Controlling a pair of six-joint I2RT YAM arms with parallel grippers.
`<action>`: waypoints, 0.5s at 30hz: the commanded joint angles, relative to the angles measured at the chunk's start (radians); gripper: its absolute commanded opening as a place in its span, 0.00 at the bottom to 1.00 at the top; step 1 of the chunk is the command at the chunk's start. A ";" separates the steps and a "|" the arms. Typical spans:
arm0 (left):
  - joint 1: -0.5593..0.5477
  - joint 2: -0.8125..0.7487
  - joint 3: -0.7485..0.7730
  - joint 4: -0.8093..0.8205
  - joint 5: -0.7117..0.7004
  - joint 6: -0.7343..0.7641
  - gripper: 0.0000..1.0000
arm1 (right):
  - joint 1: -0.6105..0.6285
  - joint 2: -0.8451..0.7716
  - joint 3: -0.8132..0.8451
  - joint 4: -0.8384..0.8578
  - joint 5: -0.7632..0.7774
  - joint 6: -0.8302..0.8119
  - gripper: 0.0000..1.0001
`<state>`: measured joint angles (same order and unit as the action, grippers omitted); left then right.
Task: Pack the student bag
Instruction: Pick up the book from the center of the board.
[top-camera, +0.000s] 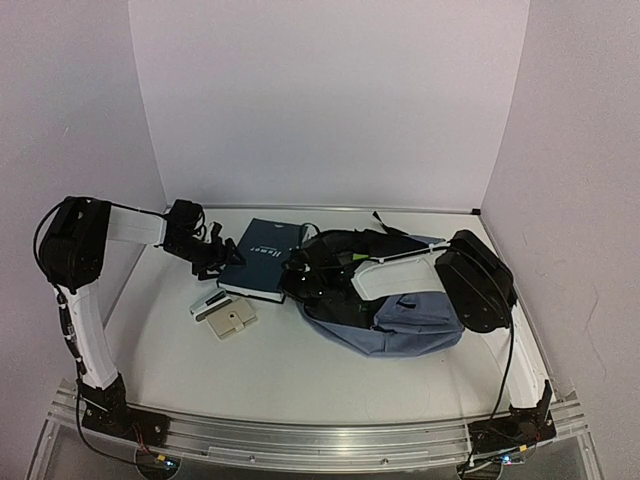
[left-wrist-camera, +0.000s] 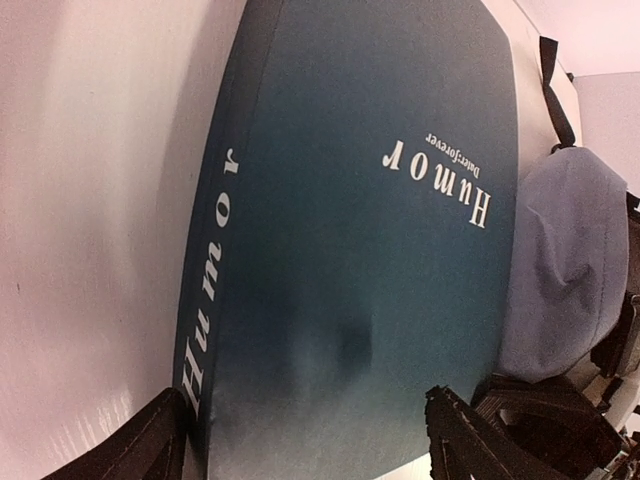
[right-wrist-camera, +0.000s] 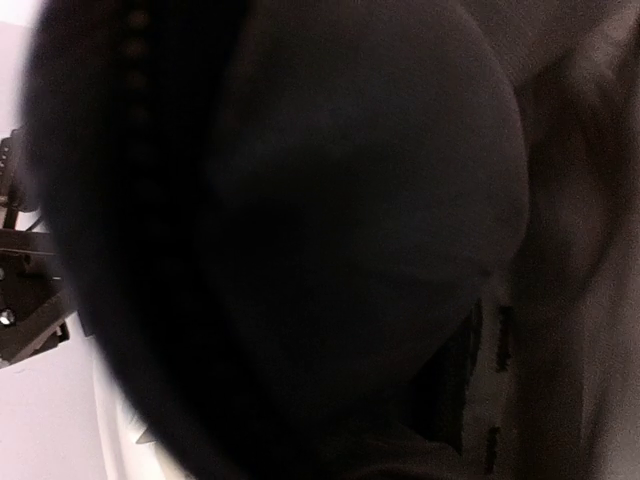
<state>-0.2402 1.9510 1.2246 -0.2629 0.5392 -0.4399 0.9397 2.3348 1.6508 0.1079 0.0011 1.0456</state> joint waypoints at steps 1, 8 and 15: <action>-0.009 -0.114 0.001 -0.001 0.082 -0.018 0.81 | 0.000 -0.022 0.033 0.111 -0.090 -0.032 0.00; -0.009 -0.295 -0.054 -0.061 0.108 -0.045 0.81 | 0.016 -0.068 0.063 0.113 -0.181 -0.047 0.00; -0.009 -0.517 -0.216 -0.138 0.115 -0.095 0.82 | 0.058 -0.128 0.009 0.106 -0.238 -0.042 0.01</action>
<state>-0.2218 1.5607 1.0755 -0.3319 0.5474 -0.4877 0.9373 2.3211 1.6594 0.1322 -0.1459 1.0351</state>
